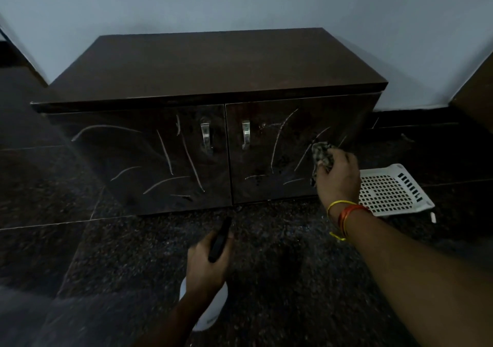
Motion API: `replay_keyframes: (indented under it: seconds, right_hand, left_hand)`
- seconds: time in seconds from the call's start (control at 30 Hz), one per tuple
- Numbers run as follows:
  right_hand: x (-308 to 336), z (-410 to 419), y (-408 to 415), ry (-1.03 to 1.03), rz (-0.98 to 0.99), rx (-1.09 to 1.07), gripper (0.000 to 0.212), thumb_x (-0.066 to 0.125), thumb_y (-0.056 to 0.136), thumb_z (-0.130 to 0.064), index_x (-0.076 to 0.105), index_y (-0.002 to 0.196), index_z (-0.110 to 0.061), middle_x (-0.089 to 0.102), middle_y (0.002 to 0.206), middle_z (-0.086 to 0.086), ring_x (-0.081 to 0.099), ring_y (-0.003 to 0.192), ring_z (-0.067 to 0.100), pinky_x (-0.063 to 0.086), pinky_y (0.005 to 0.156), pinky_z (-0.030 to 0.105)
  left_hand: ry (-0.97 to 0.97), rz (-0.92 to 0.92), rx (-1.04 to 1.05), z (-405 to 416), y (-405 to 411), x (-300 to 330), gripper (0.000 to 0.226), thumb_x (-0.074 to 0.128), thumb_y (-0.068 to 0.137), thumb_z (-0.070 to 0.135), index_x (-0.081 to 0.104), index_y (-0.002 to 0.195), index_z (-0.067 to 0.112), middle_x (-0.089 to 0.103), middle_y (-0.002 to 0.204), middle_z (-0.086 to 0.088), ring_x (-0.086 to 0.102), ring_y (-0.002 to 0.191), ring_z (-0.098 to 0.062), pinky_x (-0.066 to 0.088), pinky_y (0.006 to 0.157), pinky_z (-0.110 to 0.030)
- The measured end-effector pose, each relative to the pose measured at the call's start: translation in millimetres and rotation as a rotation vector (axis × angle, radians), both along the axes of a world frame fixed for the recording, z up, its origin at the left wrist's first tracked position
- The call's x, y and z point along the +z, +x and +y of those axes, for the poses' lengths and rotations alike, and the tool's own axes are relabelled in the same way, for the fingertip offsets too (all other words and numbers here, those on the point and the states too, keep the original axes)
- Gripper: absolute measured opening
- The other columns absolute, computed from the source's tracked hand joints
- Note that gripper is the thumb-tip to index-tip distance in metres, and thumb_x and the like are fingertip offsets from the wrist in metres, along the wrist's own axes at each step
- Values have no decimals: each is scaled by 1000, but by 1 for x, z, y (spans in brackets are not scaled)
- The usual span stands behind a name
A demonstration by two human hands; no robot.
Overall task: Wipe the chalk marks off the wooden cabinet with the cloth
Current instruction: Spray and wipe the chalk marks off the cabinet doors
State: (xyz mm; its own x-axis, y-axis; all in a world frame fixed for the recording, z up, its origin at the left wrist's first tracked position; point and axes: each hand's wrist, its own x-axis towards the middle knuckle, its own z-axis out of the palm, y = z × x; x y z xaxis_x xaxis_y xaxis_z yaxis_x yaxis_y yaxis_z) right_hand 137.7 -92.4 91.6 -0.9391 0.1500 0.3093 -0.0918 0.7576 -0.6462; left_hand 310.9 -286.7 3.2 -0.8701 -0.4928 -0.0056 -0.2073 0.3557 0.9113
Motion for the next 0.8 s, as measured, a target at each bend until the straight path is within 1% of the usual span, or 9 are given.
replay_keyframes:
  seconds: [0.13,0.2,0.3,0.37,0.4,0.47,0.53,0.63,0.8]
  right_hand:
    - [-1,4,0,8,-15,-3,36,59,89,-11,54,124,-7,44,132,18,49,113,39,43,91,38]
    - [0,8,-1,6,-16,-17,36,59,88,-10,54,124,-7,44,132,18,49,114,38,42,92,38]
    - [2,16,0,9,-8,-42,37,59,87,-9,54,123,-7,45,130,19,48,114,38,42,91,38]
    - [4,22,0,2,-3,-59,37,59,87,-9,54,124,-7,45,131,19,48,115,37,41,92,37]
    - [4,25,-1,-1,-4,-67,38,59,87,-9,53,124,-7,46,131,19,48,115,37,40,93,36]
    - [4,32,-2,-1,-1,-80,38,58,87,-8,53,124,-7,46,131,18,49,115,36,40,94,35]
    - [5,39,-3,-9,0,-98,38,58,86,-8,54,124,-7,46,130,18,49,115,36,40,95,36]
    - [6,47,-4,-10,-2,-117,38,58,87,-9,53,125,-7,45,132,17,48,116,36,40,96,38]
    - [11,53,-7,-21,58,-125,37,56,89,-11,52,125,-6,45,132,17,49,115,36,41,95,38]
  left_hand:
    - [-62,-59,-52,3,0,-7,27,66,92,24,62,66,17,51,44,5,49,38,-6,31,41,-13]
    - [-68,-73,-119,9,1,-10,23,65,92,25,63,69,20,54,46,4,50,39,-4,32,41,-13]
    - [-88,-88,-235,22,1,-15,9,65,92,28,66,83,25,62,55,2,55,44,-5,41,45,-22]
    - [-77,-73,-262,33,-2,-16,16,63,90,37,66,80,25,62,54,2,56,45,-9,43,46,-29]
    - [-72,-55,-266,39,-4,-16,20,61,88,41,64,75,26,59,52,2,54,44,-10,41,46,-29]
    - [-45,9,-266,52,-10,-11,28,60,86,40,56,61,28,53,48,6,48,41,-10,34,44,-25]
    - [-36,68,-267,64,-16,-4,35,61,87,37,48,56,30,50,50,7,44,41,-9,27,43,-19]
    - [-31,134,-275,74,-28,8,39,60,89,41,44,55,29,45,49,5,42,42,-11,26,44,-21]
    - [33,242,-270,82,-39,25,41,53,89,49,51,63,18,45,52,2,41,45,-13,28,48,-26]
